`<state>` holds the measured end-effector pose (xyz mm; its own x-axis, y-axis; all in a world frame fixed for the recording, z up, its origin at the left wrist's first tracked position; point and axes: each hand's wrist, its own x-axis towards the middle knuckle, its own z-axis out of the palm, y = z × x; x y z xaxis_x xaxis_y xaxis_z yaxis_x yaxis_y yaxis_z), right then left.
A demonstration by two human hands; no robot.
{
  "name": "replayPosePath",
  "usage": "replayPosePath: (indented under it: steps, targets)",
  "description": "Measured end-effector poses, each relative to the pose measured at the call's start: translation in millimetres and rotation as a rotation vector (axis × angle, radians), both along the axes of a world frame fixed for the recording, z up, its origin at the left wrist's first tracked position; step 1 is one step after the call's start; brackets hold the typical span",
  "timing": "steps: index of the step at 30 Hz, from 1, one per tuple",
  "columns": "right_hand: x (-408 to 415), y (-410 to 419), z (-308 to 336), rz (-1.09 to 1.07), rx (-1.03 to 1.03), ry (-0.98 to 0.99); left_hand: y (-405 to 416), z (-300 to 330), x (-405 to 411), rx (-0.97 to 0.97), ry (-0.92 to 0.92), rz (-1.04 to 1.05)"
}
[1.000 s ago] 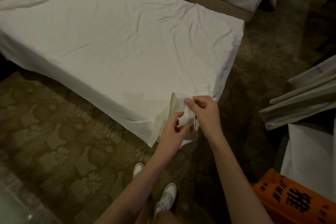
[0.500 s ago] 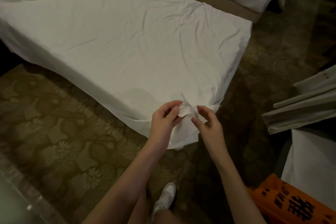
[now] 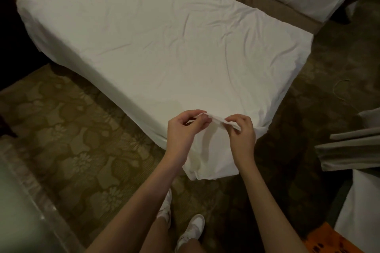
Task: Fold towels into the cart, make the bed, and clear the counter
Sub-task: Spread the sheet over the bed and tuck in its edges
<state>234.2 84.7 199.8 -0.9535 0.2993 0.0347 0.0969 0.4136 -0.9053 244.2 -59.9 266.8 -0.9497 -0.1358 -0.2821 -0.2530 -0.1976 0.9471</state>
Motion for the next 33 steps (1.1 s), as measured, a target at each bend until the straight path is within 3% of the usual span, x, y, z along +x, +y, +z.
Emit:
replayPosePath:
  steps: [8,15,20,24,26,30,33]
  targets:
    - [-49.3,-9.7,9.5,0.164,-0.109,-0.123,-32.6,19.7,-47.4,0.037,0.092,0.186]
    - [-77.2,-15.3,-26.9,0.237,-0.135,-0.302,-69.8,20.3,-84.0,0.067,0.083,0.334]
    - [-129.8,-38.1,-6.2,0.117,-0.240,-0.181,-102.4,16.3,-117.2,0.093,0.079,0.379]
    - [-159.5,-62.7,-11.6,0.278,-0.064,-0.270,-151.9,17.8,-157.1,0.126,0.068,0.408]
    - [-168.6,-80.9,-20.7,0.228,-0.050,-0.289,-178.3,17.7,-174.1,0.111,0.077,0.391]
    - [-208.3,-128.8,-6.8,0.027,-0.199,-0.129,-227.5,13.4,-204.8,0.124,0.074,0.395]
    - [-249.7,-159.6,22.9,0.003,-0.176,-0.016,-266.6,11.7,-225.1,0.118,0.086,0.440]
